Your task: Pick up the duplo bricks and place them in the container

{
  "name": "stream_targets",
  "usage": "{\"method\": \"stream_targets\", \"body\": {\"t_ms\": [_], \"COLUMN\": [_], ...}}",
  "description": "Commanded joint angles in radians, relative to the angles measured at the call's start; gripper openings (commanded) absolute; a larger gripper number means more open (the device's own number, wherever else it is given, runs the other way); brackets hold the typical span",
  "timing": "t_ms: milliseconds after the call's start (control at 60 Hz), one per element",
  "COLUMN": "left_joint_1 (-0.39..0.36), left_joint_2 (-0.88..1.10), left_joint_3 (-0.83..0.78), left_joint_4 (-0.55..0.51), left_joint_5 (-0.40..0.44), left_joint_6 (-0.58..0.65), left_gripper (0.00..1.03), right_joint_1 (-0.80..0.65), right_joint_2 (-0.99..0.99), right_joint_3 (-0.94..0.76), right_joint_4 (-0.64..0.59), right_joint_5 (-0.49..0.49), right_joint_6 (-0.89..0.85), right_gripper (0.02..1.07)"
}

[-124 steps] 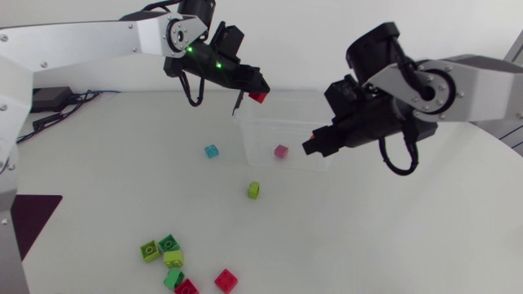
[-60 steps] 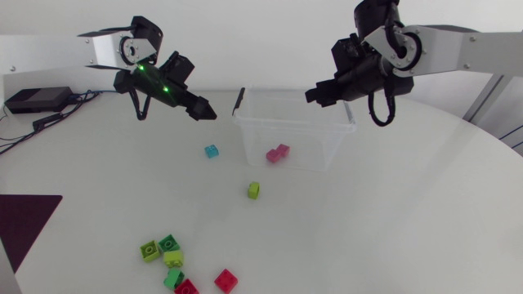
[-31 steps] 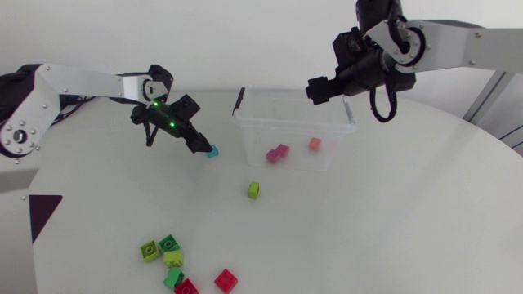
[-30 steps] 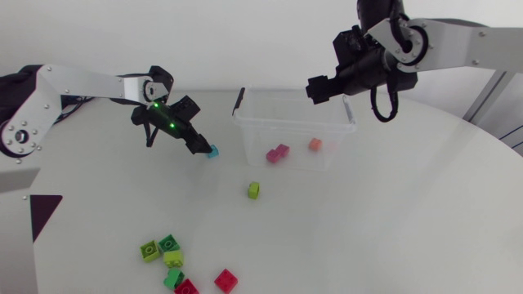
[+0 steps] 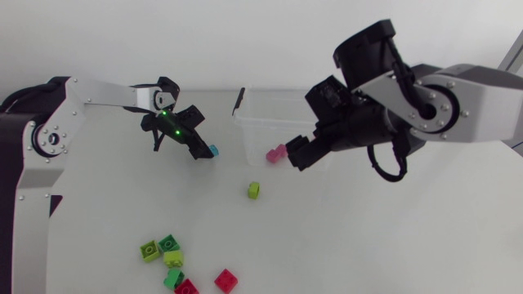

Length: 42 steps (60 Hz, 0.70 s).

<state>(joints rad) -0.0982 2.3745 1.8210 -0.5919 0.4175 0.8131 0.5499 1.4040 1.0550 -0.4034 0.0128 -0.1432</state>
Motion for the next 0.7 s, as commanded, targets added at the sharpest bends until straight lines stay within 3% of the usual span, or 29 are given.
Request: {"method": "stream_targets", "body": {"t_ms": [0, 67, 150, 200, 233, 467, 683], "left_joint_1": [0.002, 0.0, -0.005, -0.009, -0.012, -0.011, -0.015], "left_joint_2": [0.052, 0.065, 0.065, 0.065, 0.06, -0.1, -0.324], "left_joint_3": [0.034, 0.035, 0.026, 0.023, 0.017, -0.106, -0.2], "left_joint_4": [0.003, 0.007, 0.026, 0.027, 0.038, 0.075, 0.08], "left_joint_5": [0.004, 0.004, 0.02, 0.029, 0.037, 0.13, 0.179], "left_joint_6": [0.032, 0.038, 0.043, 0.044, 0.043, 0.034, 0.014], "left_gripper": [0.85, 0.75, 0.55, 0.41, 0.23, 0.23, 0.23], "right_joint_1": [0.027, 0.059, 0.088, 0.099, 0.099, 0.09, 0.082], "right_joint_2": [-0.01, 0.003, 0.021, 0.047, 0.067, 0.216, 0.297], "right_joint_3": [-0.067, -0.112, -0.153, -0.164, -0.167, -0.168, -0.13], "right_joint_4": [0.006, 0.031, 0.074, 0.098, 0.113, 0.219, 0.242], "right_joint_5": [-0.014, -0.022, -0.022, -0.022, -0.031, -0.086, -0.089], "right_joint_6": [-0.024, -0.039, -0.058, -0.068, -0.073, -0.144, -0.17], "right_gripper": [0.97, 0.96, 0.96, 0.96, 0.96, 0.96, 0.96]}}
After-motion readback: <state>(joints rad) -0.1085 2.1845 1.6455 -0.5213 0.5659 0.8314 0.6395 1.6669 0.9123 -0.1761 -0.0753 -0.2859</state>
